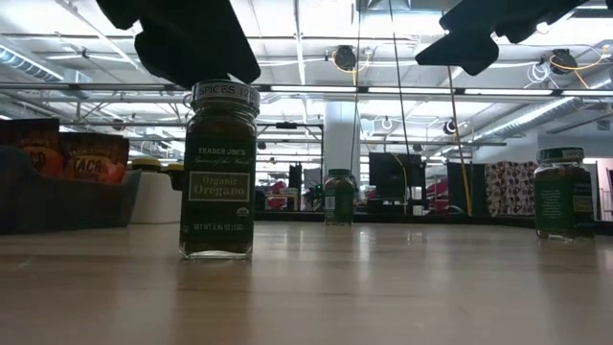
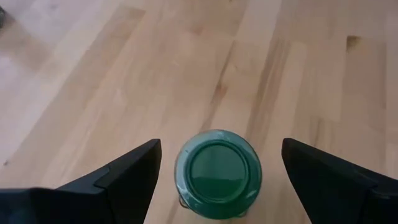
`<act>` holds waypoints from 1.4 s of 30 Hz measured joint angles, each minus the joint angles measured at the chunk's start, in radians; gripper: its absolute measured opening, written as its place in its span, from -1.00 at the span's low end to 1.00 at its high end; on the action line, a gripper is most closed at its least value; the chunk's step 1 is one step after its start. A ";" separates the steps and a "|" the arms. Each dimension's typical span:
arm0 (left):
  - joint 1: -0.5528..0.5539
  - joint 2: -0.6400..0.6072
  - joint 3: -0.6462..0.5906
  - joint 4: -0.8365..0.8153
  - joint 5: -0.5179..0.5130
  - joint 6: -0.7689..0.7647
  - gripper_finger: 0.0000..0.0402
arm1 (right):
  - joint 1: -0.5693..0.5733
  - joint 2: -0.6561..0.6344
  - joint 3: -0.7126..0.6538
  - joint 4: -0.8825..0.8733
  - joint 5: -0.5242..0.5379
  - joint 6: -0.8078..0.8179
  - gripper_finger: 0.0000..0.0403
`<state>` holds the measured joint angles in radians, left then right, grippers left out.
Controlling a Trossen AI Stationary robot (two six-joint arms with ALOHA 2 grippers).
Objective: Sort spices by type
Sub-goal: Put the top right green seasoning bottle into the bottom white bin
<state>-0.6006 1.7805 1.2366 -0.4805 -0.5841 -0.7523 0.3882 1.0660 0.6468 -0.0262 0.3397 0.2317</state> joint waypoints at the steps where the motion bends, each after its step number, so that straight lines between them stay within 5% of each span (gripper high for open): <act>1: 0.000 0.000 0.000 0.000 0.003 0.000 0.67 | 0.000 0.000 0.000 0.000 0.000 -0.001 0.44; 20: 0.023 0.051 0.000 0.016 0.028 -0.026 0.66 | 0.000 0.000 0.000 -0.002 0.000 -0.008 0.44; 33: 0.024 0.051 0.000 0.019 0.046 -0.027 0.06 | 0.000 0.000 0.000 -0.002 0.000 -0.009 0.44; 42: 0.023 0.016 0.021 -0.027 0.074 -0.028 0.04 | 0.000 0.000 0.000 -0.001 0.000 -0.008 0.44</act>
<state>-0.5776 1.7963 1.2571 -0.5077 -0.5103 -0.7803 0.3882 1.0660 0.6468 -0.0277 0.3401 0.2234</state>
